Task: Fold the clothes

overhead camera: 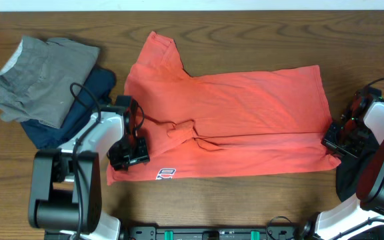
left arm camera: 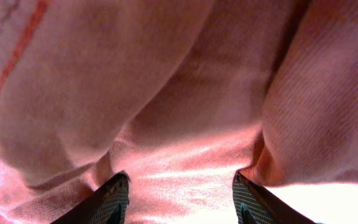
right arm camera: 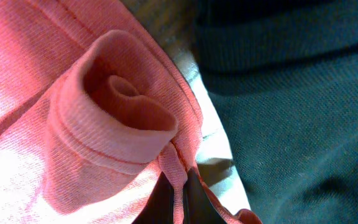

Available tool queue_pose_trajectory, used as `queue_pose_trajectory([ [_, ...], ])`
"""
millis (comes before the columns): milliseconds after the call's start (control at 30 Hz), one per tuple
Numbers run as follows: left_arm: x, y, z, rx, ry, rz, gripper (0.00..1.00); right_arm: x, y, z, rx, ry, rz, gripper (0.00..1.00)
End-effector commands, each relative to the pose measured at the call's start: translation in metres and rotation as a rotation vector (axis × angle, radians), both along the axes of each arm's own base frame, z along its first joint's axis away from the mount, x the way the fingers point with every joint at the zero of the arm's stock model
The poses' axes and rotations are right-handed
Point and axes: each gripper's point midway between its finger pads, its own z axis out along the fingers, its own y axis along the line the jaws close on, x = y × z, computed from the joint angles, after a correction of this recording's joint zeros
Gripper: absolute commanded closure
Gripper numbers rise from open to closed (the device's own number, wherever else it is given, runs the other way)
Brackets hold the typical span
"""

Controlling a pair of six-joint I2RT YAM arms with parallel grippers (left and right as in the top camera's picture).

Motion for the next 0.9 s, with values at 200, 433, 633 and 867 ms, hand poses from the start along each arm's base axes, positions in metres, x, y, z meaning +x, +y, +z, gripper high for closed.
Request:
queue_pose_trajectory([
  [200,0.045,-0.01,0.084,-0.078,-0.321,-0.062,0.0,0.079,-0.002,0.099,0.007,-0.448,-0.023,0.01],
  [433,0.118,-0.03,0.155,-0.171,-0.657,-0.115,0.02,0.1,0.012,0.149,0.054,-0.642,0.066,0.01],
  [633,0.181,-0.04,0.155,-0.191,-0.67,-0.162,0.02,0.09,0.018,0.144,0.077,-0.597,0.092,0.01],
  [867,0.265,-0.02,0.113,-0.167,-0.572,-0.12,0.02,0.082,0.029,0.141,0.107,-0.567,0.17,0.01],
])
